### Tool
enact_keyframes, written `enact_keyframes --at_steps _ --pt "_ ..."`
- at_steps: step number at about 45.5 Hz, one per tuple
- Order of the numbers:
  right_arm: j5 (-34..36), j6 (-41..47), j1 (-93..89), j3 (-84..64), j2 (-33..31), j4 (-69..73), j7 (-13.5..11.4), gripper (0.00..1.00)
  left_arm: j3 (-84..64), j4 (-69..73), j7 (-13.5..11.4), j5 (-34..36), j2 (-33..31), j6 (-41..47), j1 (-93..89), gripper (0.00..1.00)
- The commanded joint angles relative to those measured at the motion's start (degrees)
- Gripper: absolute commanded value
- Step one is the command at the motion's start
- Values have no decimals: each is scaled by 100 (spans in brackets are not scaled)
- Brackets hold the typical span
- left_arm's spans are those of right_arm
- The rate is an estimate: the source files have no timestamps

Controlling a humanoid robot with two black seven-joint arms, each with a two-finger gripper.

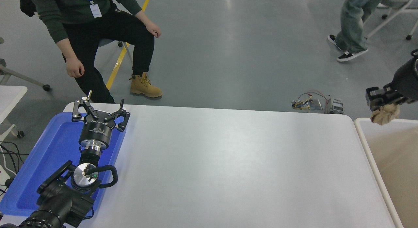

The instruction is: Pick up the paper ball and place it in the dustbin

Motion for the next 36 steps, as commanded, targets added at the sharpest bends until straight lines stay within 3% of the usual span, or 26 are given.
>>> enact_keyframes --at_steps 1,21,36 --pt "-91 232 298 -72 -20 23 0 0 6 0 0 0 0 0 0 100" --pt "-179 47 -185 -19 -20 -214 -9 0 6 0 0 0 0 0 0 100" --pt "-170 -1376 -2759 -2 24 -3139 -26 0 -3 0 0 0 0 0 0 100"
